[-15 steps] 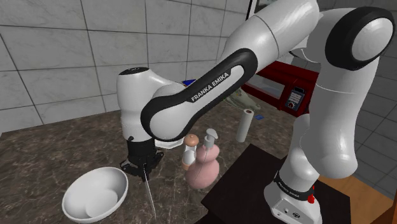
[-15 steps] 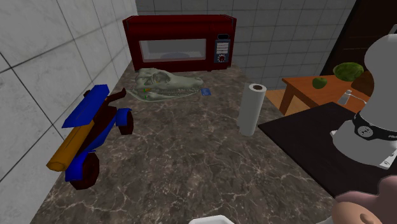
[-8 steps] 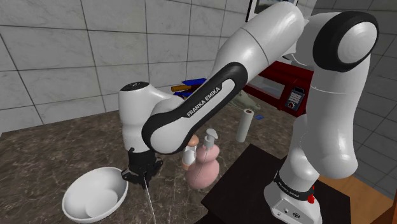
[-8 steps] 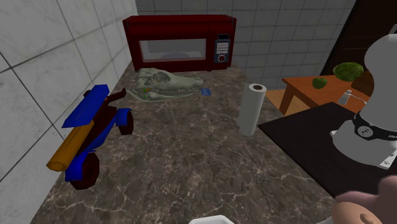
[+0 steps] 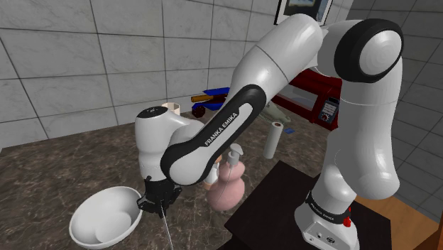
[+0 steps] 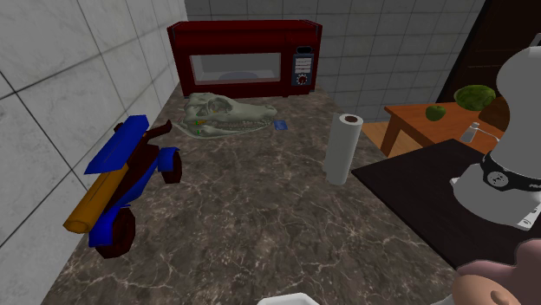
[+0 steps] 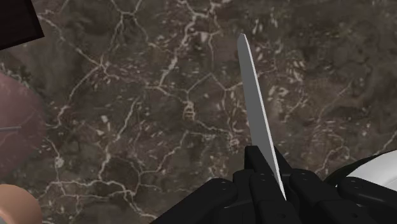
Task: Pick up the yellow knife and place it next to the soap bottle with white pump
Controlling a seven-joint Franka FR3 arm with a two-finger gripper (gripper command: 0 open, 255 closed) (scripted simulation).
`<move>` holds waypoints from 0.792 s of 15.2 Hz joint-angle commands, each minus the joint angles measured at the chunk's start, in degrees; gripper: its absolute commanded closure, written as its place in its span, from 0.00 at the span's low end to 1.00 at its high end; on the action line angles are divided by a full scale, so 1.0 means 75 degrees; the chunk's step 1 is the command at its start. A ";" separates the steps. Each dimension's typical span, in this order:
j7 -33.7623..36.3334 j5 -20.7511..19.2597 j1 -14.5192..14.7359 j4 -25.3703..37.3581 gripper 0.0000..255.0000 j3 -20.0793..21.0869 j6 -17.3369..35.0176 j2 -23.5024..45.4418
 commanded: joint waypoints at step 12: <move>0.0131 -0.0330 0.0187 -0.0002 1.00 -0.0215 0.1049 0.1121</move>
